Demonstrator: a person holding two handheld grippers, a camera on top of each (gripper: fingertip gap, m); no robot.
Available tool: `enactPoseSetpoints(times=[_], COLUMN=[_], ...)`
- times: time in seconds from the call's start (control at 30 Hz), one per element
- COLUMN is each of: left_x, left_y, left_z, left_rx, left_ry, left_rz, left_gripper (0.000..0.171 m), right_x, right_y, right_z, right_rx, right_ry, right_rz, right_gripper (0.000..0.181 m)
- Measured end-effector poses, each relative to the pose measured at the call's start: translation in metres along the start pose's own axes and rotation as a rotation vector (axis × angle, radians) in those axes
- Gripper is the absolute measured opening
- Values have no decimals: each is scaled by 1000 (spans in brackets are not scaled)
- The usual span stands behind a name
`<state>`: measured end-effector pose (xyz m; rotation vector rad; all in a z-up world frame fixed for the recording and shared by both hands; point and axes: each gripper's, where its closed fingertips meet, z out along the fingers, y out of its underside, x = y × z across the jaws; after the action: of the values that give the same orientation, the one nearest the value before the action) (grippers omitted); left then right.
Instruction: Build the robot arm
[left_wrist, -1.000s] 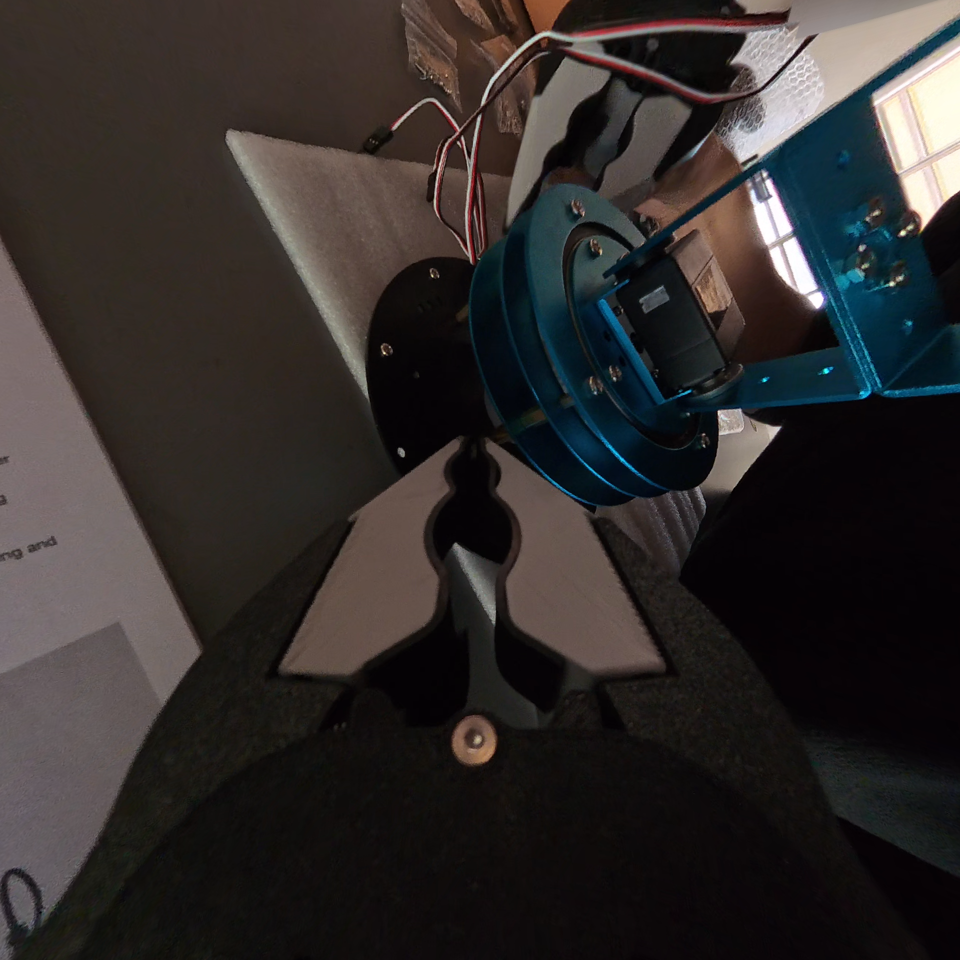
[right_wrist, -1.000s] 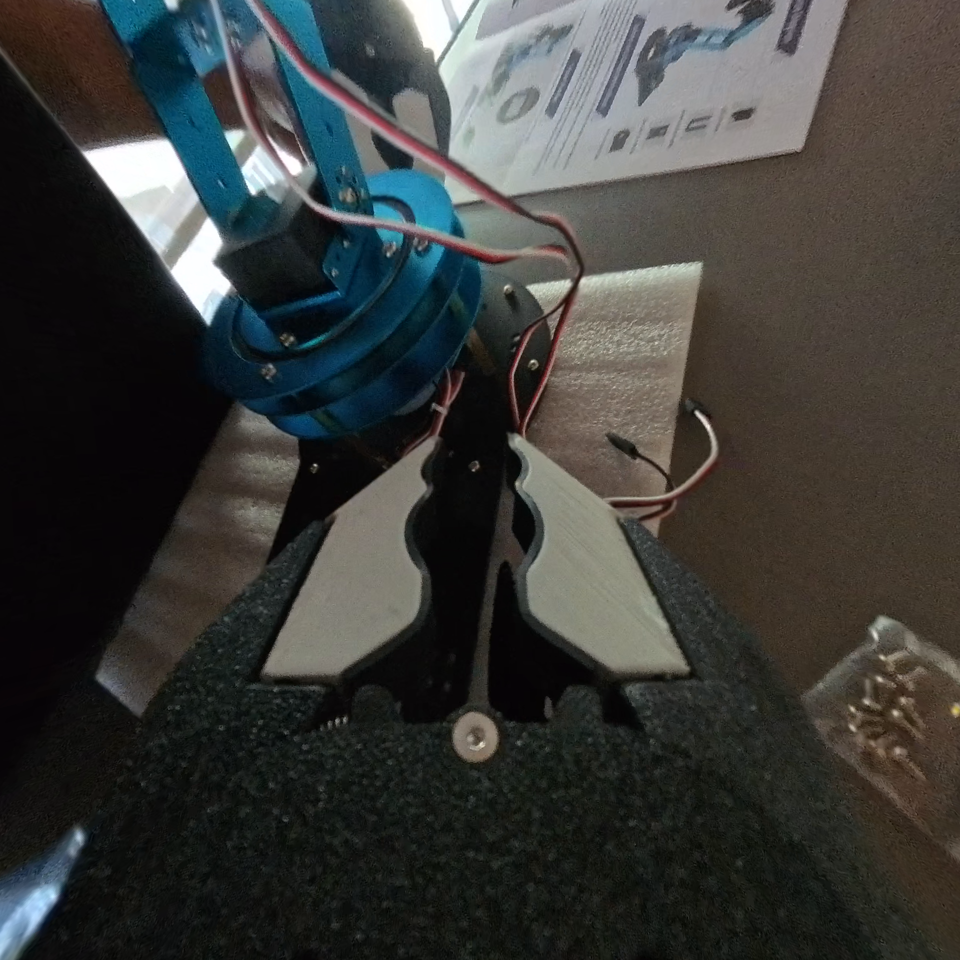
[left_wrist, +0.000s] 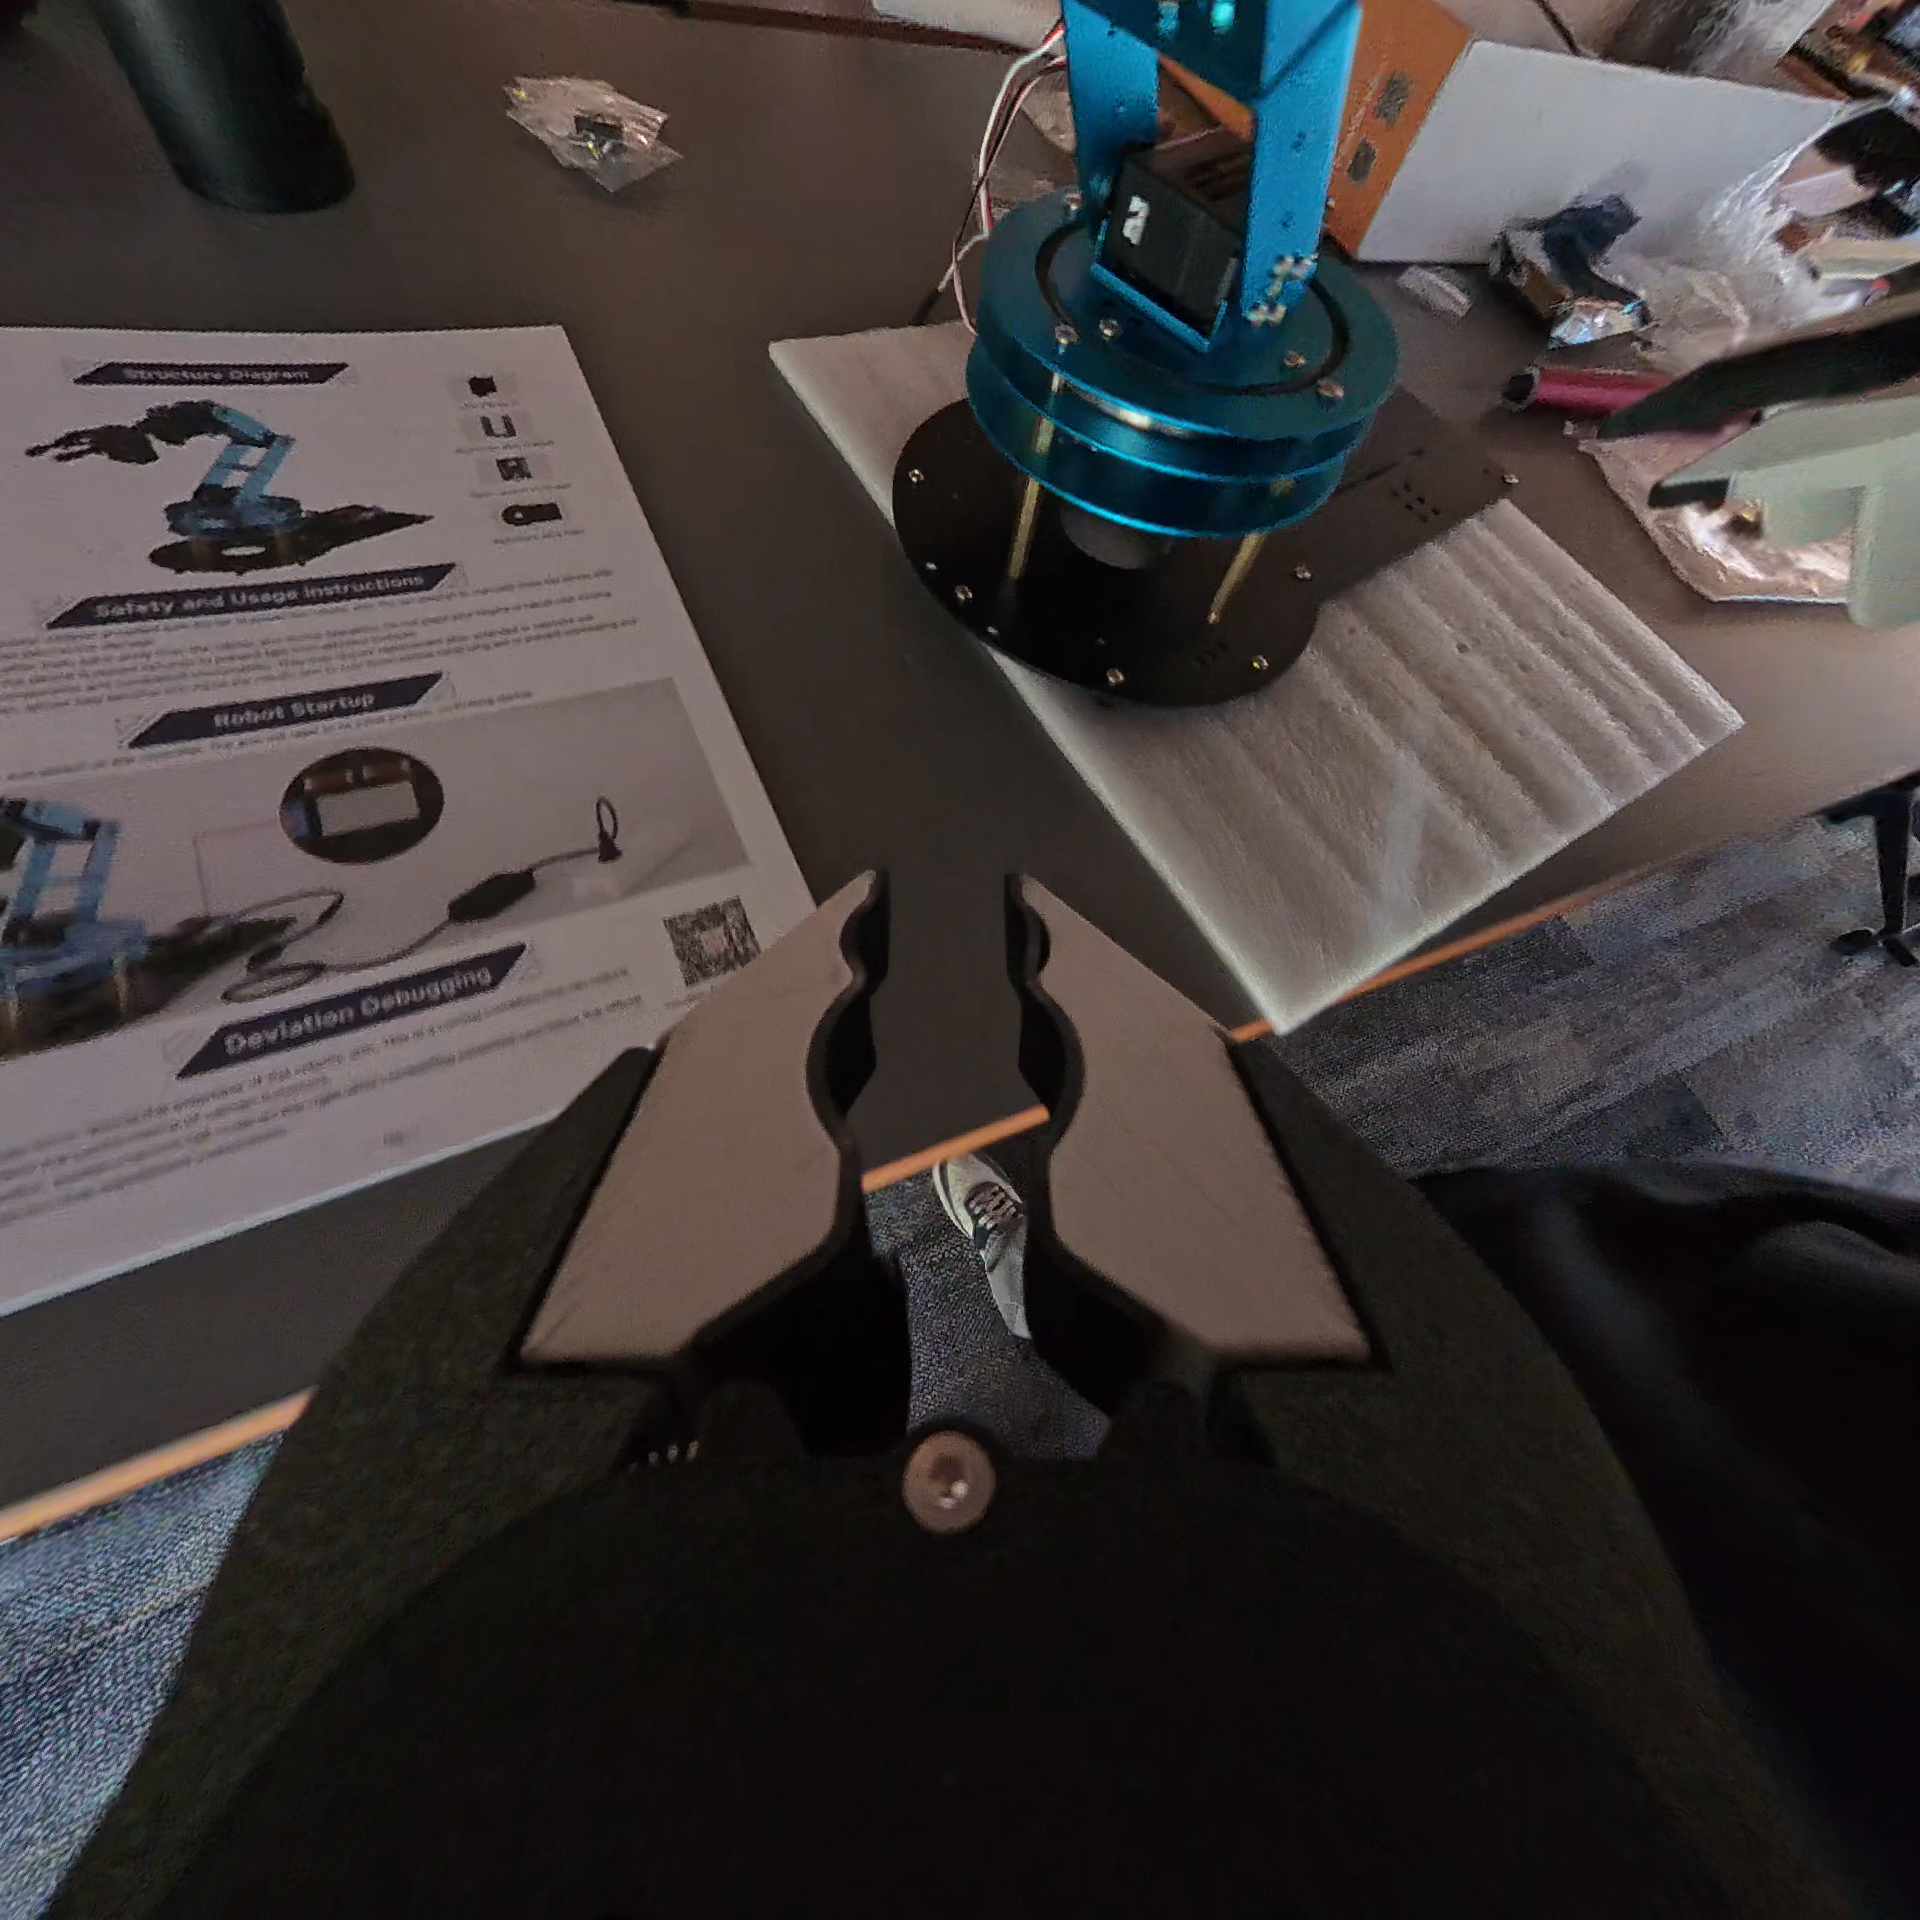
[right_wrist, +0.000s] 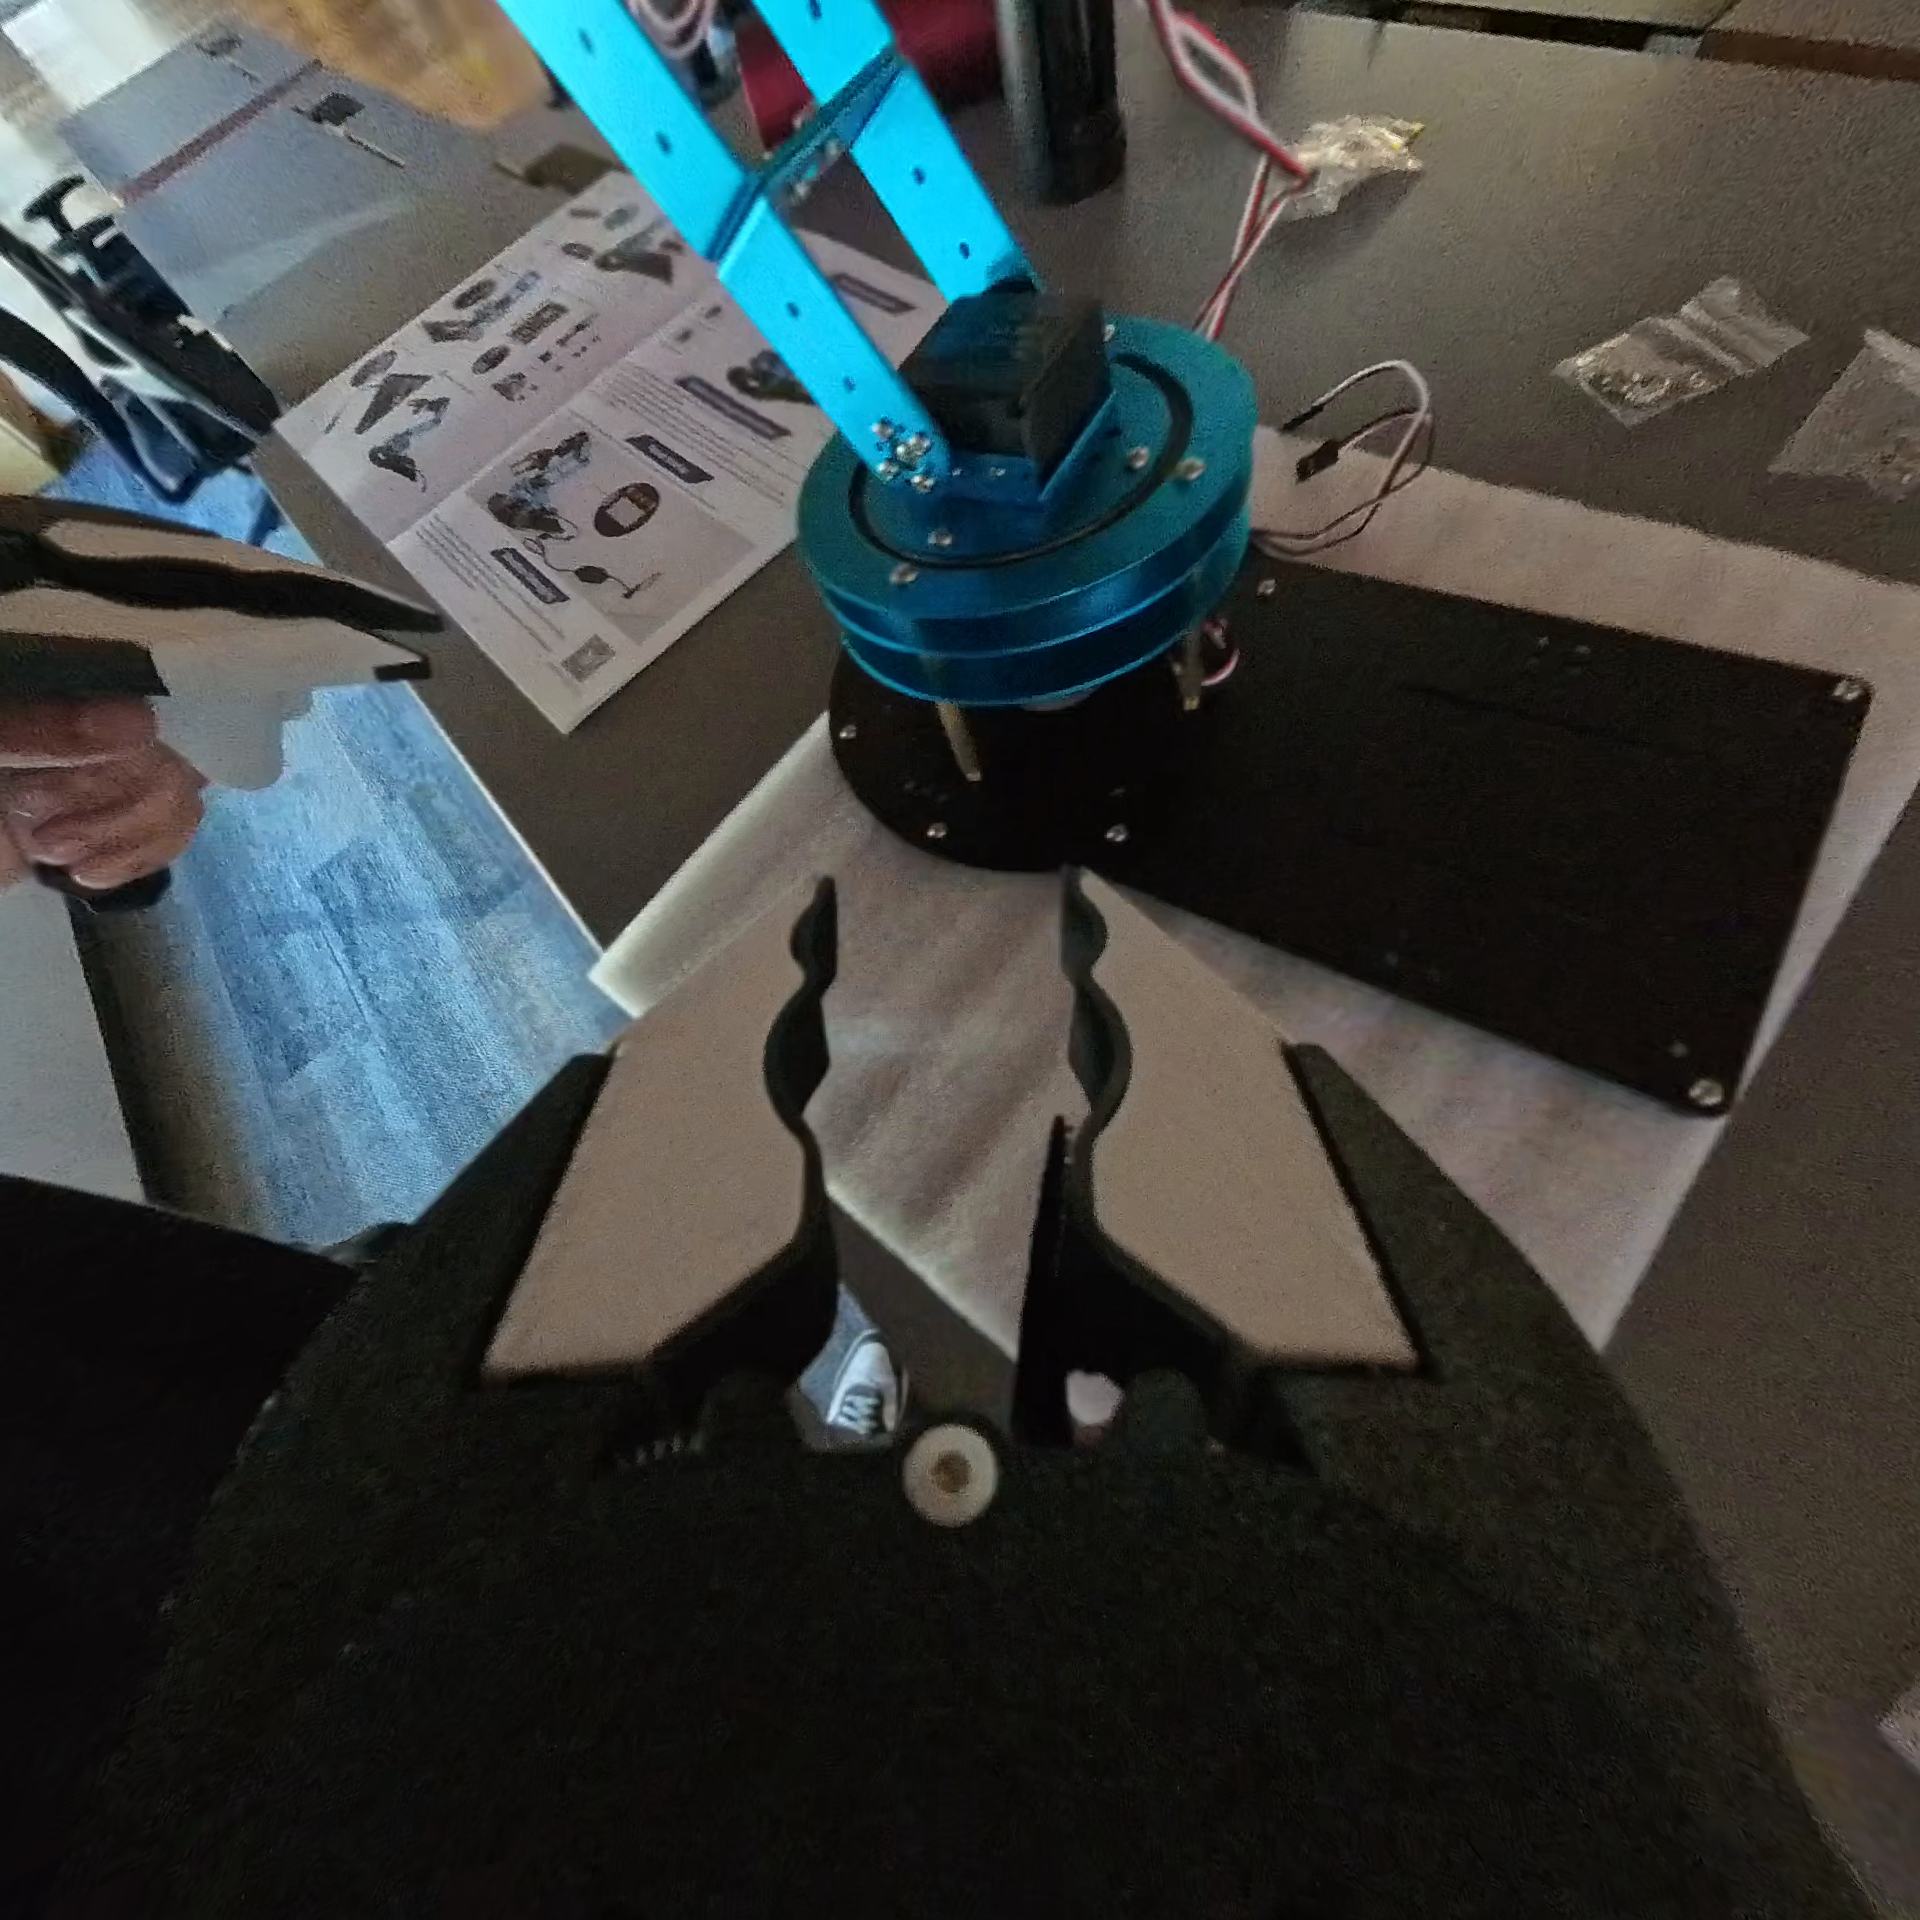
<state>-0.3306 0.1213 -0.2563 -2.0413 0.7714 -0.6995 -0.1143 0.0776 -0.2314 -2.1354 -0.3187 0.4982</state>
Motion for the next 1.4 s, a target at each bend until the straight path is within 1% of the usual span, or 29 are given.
enactPoseSetpoints(times=[0.03,0.1,0.17,0.23,0.3,0.4,0.47,0.6,0.63,0.7,0.73,0.77,0.83,0.9,1.0,1.03,1.1,1.13,1.2,1.27,1.33,1.4], left_x=[2,8,14,19,22,22,18,20,21,26,28,30,36,43,48,48,42,38,33,34,36,31], left_y=[4,10,17,23,28,38,39,39,40,43,45,47,48,45,27,18,-9,-26,-64,-97,-119,-132], left_z=[-6,-15,-24,-34,-44,-55,-63,-75,-77,-78,-79,-79,-81,-83,-81,-78,-67,-61,-45,-25,3,38], left_rx=[12,25,19,13,7,-24,-8,17,25,25,19,14,16,32,89,111,155,193,273,314,311,298], left_ry=[1,9,23,35,46,58,44,53,59,78,85,90,112,151,225,249,275,282,295,351,412,423], left_rz=[6,25,44,43,19,-4,4,-4,-5,1,10,19,35,47,60,73,111,131,168,174,167,164], left_gripper=[21,21,22,22,22,22,22,23,23,23,23,24,24,28,36,42,51,56,64,74,90,94], right_x=[-11,-28,-51,-70,-89,-107,-118,-134,-138,-146,-148,-148,-148,-148,-142,-136,-119,-108,-97,-78,-49,-18], right_y=[5,13,21,24,29,39,41,41,42,43,44,44,40,32,11,4,-7,-11,-29,-50,-58,-56], right_z=[-3,-8,-12,-17,-21,-24,-25,-26,-27,-29,-30,-32,-36,-41,-51,-53,-50,-45,-35,-21,1,25], right_rx=[10,21,0,12,19,37,64,105,109,117,121,122,135,156,203,215,201,181,189,226,218,156], right_ry=[4,47,50,61,65,92,96,121,124,124,130,143,148,109,38,29,46,59,34,48,80,79], right_rz=[18,23,19,40,50,53,55,30,18,-15,-31,-39,-25,0,15,-1,-58,-74,-111,-165,-185,-146], right_gripper=[40,50,52,63,62,63,62,59,55,39,35,36,46,47,69,77,93,100,96,91,94,91])
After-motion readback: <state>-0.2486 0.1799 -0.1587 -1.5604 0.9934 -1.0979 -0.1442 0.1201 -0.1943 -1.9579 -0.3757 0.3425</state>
